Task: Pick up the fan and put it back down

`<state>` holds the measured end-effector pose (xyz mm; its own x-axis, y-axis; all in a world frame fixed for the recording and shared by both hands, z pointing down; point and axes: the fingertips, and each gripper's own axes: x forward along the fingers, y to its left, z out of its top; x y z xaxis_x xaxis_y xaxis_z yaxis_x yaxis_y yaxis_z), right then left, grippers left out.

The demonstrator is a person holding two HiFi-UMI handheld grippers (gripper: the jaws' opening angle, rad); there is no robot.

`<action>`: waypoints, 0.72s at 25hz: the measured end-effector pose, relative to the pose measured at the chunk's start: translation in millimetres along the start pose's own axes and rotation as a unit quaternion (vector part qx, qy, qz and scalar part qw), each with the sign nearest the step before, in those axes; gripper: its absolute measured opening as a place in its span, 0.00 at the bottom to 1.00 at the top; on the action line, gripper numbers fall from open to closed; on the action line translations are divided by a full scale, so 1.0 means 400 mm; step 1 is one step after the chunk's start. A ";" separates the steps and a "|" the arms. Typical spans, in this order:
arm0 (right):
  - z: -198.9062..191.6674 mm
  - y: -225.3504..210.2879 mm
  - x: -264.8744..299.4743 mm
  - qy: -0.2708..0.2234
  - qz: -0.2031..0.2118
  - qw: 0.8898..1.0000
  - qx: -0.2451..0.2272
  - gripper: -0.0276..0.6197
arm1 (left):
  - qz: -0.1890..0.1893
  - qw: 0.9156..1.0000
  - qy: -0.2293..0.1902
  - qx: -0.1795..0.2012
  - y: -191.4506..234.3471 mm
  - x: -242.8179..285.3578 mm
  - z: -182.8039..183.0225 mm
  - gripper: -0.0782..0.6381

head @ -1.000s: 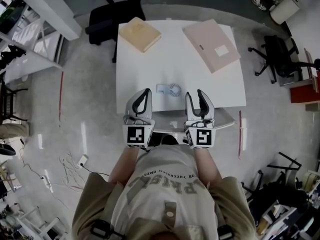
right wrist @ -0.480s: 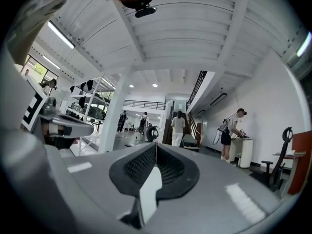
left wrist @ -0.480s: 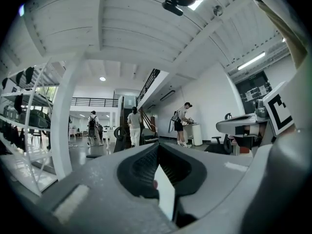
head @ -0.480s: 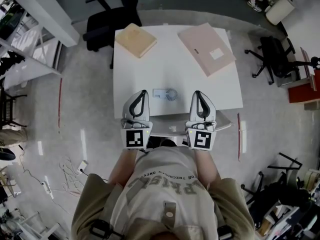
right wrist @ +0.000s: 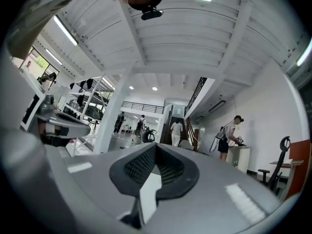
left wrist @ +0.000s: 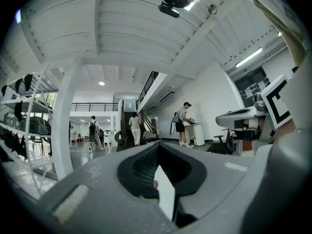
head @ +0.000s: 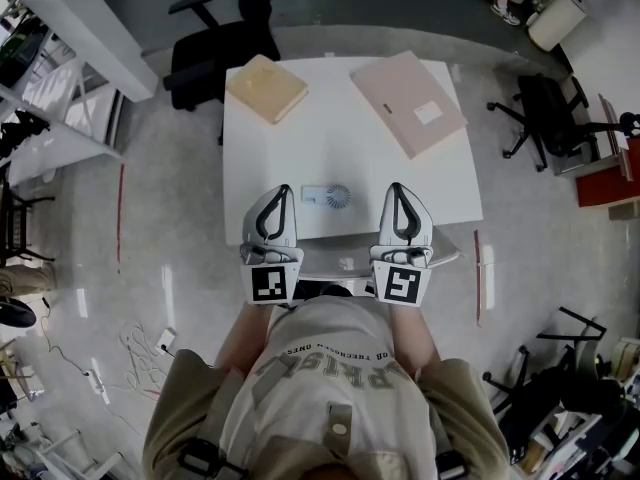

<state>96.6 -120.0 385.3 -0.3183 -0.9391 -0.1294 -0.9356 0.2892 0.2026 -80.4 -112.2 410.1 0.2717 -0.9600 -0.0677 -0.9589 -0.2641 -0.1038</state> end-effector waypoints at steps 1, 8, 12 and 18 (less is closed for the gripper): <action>0.002 0.001 0.001 -0.004 0.002 1.000 -0.001 0.05 | 0.002 1.000 0.001 0.002 -0.001 0.002 -0.001 0.13; -0.012 -0.012 0.009 0.001 0.003 1.000 -0.001 0.05 | 0.009 1.000 0.008 0.001 0.001 0.016 -0.007 0.13; -0.008 -0.018 0.009 -0.010 0.001 1.000 0.012 0.05 | 0.015 1.000 0.012 0.000 0.004 0.019 -0.013 0.13; -0.016 -0.016 0.015 -0.004 0.008 1.000 0.007 0.04 | 0.021 1.000 0.007 0.008 0.010 0.022 -0.005 0.13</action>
<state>101.8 -128.7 389.6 -0.3344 -0.9329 -0.1336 -0.9323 0.3068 0.1913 -82.0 -122.1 411.0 0.2293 -0.9716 -0.0579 -0.9682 -0.2216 -0.1161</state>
